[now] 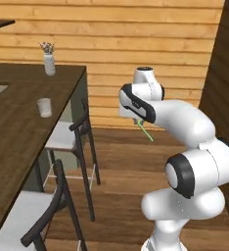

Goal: Take a straw from the drawer in front and place it inside the glass cup on the dining counter.

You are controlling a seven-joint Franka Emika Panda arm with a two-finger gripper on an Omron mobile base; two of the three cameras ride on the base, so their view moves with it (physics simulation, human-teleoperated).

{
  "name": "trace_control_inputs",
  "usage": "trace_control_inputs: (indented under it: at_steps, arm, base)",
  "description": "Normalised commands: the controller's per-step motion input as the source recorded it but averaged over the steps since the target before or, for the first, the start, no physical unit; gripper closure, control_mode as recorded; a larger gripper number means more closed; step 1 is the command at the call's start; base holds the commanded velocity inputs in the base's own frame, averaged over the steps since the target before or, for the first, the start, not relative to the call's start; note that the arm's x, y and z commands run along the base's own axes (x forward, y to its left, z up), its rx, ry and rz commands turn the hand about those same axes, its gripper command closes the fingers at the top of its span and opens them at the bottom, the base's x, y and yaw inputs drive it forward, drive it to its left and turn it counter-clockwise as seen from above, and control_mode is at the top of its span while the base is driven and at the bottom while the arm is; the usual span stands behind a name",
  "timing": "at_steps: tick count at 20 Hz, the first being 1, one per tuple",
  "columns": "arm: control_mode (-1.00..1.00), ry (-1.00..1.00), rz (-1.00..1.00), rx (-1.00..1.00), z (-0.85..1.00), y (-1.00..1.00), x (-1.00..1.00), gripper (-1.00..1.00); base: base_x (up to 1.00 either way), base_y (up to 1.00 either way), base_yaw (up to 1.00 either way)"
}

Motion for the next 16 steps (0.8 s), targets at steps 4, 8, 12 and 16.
trace_control_inputs:
  at_steps: [4, 8, 12, 16]
  arm:
    - [1.0, 0.0, 0.0, 0.0, 0.0, 0.0, 0.0, 1.0]
    - [1.0, 0.0, 0.0, 0.0, 0.0, 0.0, 0.0, 1.0]
    - [1.0, 0.0, 0.0, 0.0, 0.0, 0.0, 0.0, 1.0]
    - [1.0, 0.0, 0.0, 0.0, 0.0, 0.0, 0.0, 1.0]
  base:
    - [0.88, -0.64, 0.61]
    - [0.81, -0.65, 0.62]
    - [0.62, -0.69, 0.62]
    - [0.5, -0.73, 0.63]
